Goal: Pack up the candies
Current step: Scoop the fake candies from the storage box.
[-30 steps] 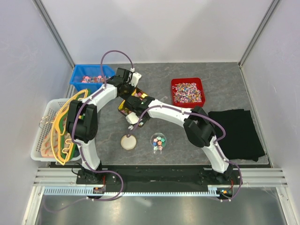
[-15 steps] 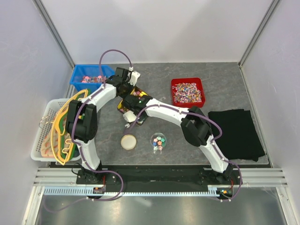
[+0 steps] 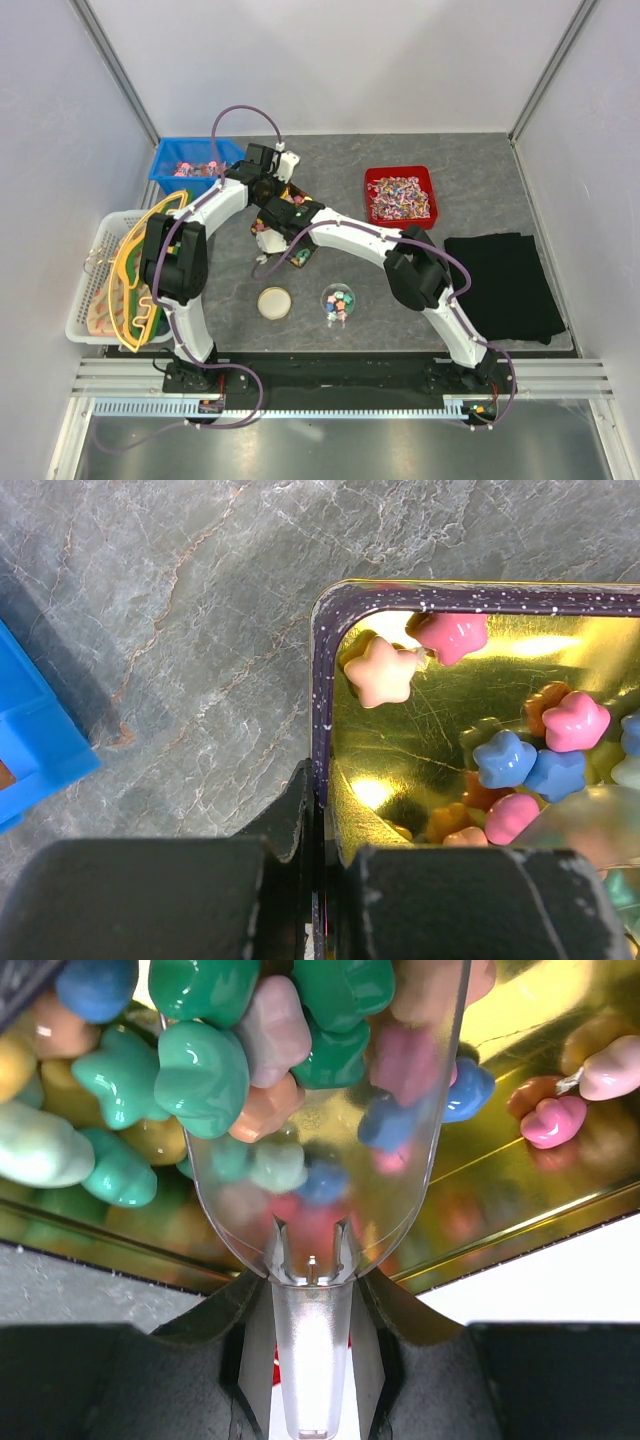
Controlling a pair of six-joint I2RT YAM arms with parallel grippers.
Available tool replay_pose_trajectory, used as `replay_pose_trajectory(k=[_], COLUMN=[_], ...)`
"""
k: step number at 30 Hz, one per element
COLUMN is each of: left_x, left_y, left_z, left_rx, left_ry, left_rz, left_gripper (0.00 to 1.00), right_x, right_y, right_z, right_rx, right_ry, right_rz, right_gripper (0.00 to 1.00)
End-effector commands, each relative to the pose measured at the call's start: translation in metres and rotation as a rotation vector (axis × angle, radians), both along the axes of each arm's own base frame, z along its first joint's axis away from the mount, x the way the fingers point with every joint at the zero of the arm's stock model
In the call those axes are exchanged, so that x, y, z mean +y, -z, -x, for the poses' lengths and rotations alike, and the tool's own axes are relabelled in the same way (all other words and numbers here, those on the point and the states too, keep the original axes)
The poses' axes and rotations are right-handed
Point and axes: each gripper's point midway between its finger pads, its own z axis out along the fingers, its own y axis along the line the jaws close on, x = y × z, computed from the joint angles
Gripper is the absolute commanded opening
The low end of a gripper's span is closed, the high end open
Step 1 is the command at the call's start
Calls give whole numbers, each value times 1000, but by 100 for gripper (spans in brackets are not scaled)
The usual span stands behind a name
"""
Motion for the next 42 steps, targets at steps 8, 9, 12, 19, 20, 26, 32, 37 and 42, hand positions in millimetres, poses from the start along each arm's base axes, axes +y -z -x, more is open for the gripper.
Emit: replay_pose_trajectory(k=[8, 9, 12, 19, 20, 26, 32, 37, 42], left_x=[-26, -26, -26, -28, -28, -28, -30, -29, -31], left_y=[-44, -44, -40, -30, -27, -15, -13, -6, -1], left_z=[-19, -19, -19, -18, -18, -17, -17, -19, -18], left_rx=[-119, -119, -112, -87, -80, -51, -44, -36, -20], left_ry=[10, 11, 13, 22, 20, 11, 13, -9, -16], left_rz=[134, 133, 130, 132, 130, 131, 139, 135, 149], left_gripper=[2, 2, 2, 2, 2, 2, 2, 2, 2], right_x=[-2, -5, -10, -20, -22, -28, -28, -28, -31], right_y=[-18, -19, -29, -39, -38, -37, -40, -46, -55], right_z=[-10, -10, -12, -13, -12, -15, -17, -14, -12], right_rx=[-8, -7, -12, -21, -18, -24, -34, -28, -22], right_ry=[62, 66, 75, 105, 109, 128, 127, 116, 119], right_rz=[-121, -120, -138, -157, -155, -147, -152, -162, -184], right_gripper=[0, 0, 0, 0, 0, 0, 0, 0, 0])
